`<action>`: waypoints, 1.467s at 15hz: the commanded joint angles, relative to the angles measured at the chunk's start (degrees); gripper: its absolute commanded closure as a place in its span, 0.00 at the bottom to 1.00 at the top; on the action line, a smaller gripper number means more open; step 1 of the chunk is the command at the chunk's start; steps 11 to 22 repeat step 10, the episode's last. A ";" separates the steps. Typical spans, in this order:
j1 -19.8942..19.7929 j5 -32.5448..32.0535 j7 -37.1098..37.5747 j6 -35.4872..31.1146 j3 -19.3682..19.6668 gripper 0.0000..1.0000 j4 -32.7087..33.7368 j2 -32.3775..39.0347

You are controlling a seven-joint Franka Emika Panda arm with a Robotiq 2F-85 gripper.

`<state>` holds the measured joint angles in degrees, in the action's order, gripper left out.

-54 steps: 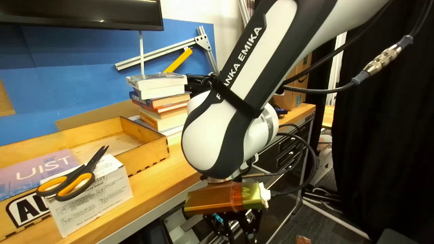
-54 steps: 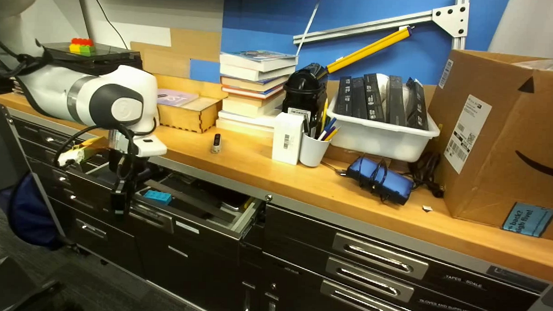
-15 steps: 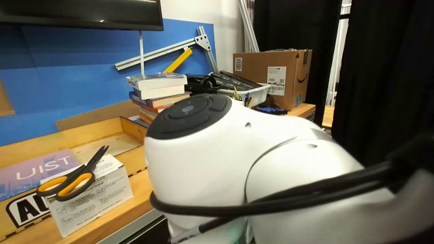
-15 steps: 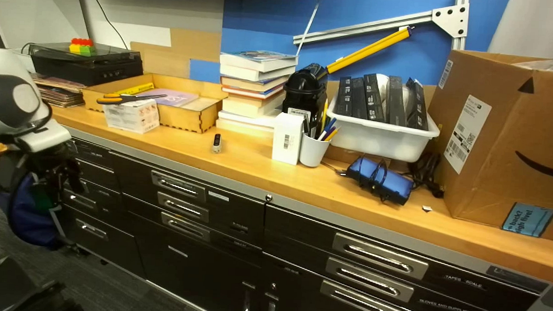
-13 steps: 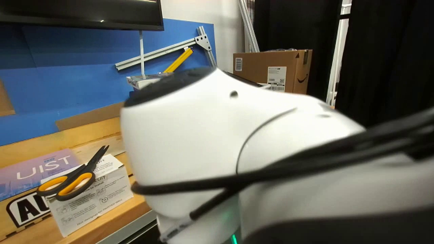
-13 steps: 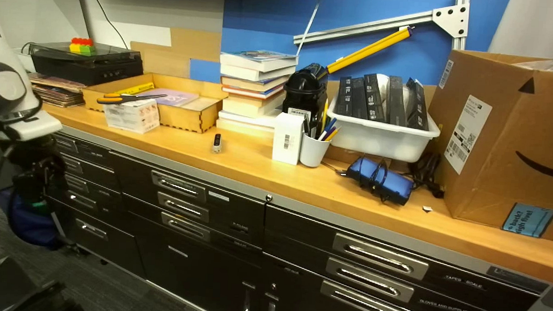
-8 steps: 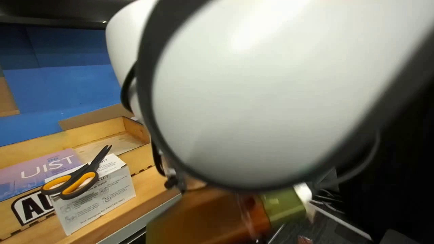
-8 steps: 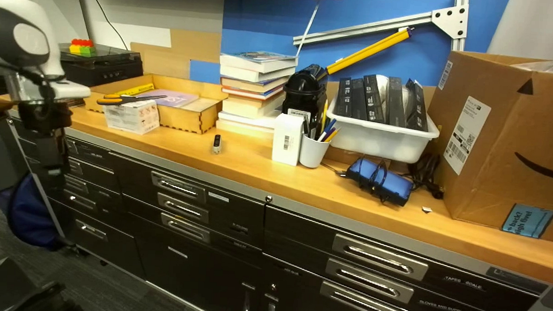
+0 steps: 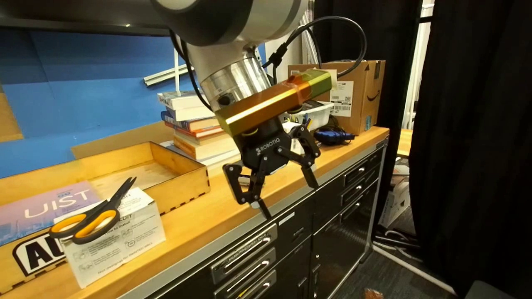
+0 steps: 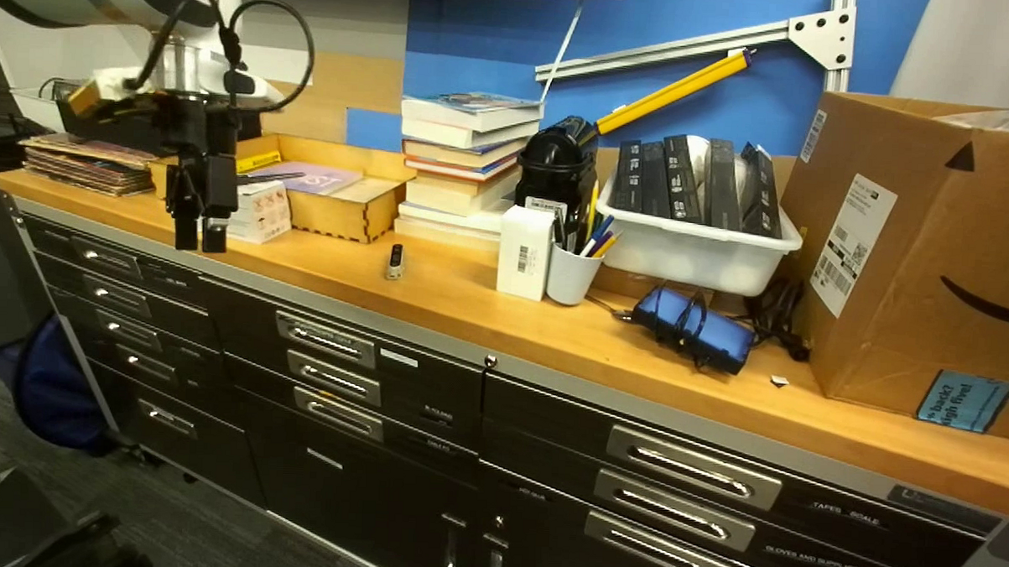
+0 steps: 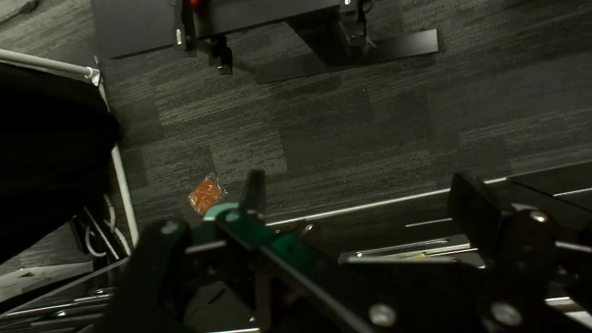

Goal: Put the blue Lego in the open drawer and then close the drawer

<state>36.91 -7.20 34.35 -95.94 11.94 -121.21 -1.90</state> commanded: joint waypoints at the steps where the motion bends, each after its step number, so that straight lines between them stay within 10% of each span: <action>1: -12.64 2.73 -11.12 3.89 -8.35 0.00 3.14 1.19; 6: -18.55 1.10 -7.12 1.59 -14.81 0.00 1.17 1.13; 22: -18.41 1.10 -6.94 1.59 -15.42 0.00 1.18 1.20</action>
